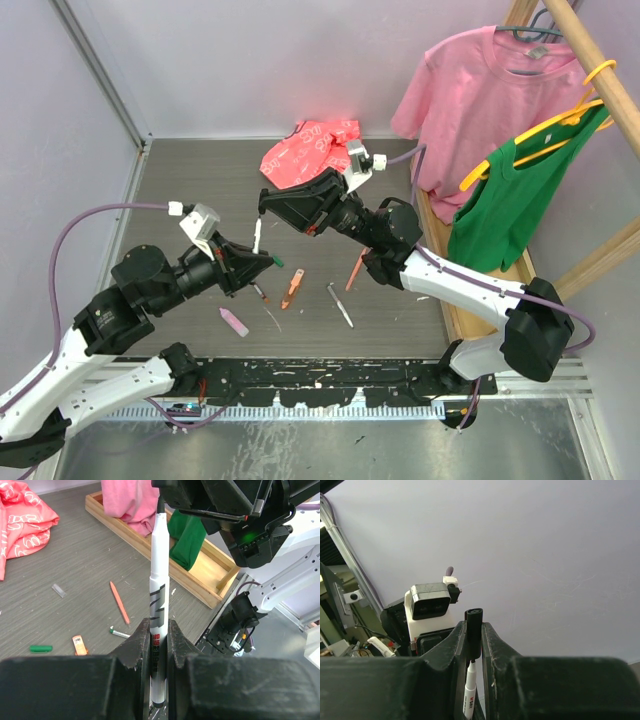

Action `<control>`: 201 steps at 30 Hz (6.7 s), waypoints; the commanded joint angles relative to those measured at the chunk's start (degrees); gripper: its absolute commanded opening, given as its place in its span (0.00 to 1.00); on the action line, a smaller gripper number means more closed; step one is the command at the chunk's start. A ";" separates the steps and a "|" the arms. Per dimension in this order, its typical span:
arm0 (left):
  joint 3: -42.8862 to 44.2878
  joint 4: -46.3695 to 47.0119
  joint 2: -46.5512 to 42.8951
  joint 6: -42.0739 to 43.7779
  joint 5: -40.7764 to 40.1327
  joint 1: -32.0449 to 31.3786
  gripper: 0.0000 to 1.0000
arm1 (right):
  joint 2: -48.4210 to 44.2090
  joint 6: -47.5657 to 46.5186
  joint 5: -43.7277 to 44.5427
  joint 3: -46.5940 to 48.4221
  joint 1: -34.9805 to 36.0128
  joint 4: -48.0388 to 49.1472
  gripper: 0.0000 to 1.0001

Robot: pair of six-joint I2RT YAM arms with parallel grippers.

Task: Insert the pens into the pen caps
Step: Insert the pen cap onto the pen, then press the pen cap onto the pen, then place the pen at the center of the board.

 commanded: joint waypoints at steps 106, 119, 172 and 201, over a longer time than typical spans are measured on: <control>9.03 9.54 9.16 9.17 7.21 0.06 0.00 | -12.78 -18.62 7.39 6.30 3.75 -26.70 0.35; 16.23 9.26 11.29 8.41 2.69 0.07 0.00 | -12.41 -17.63 3.89 3.19 3.97 -28.99 0.00; 13.65 -5.89 7.84 7.47 -9.20 0.13 0.00 | -21.81 -33.83 37.15 3.80 14.03 -51.46 0.61; 14.98 -5.30 35.62 7.74 -10.58 23.26 0.00 | -7.27 -9.59 40.67 -3.59 7.72 -82.58 0.91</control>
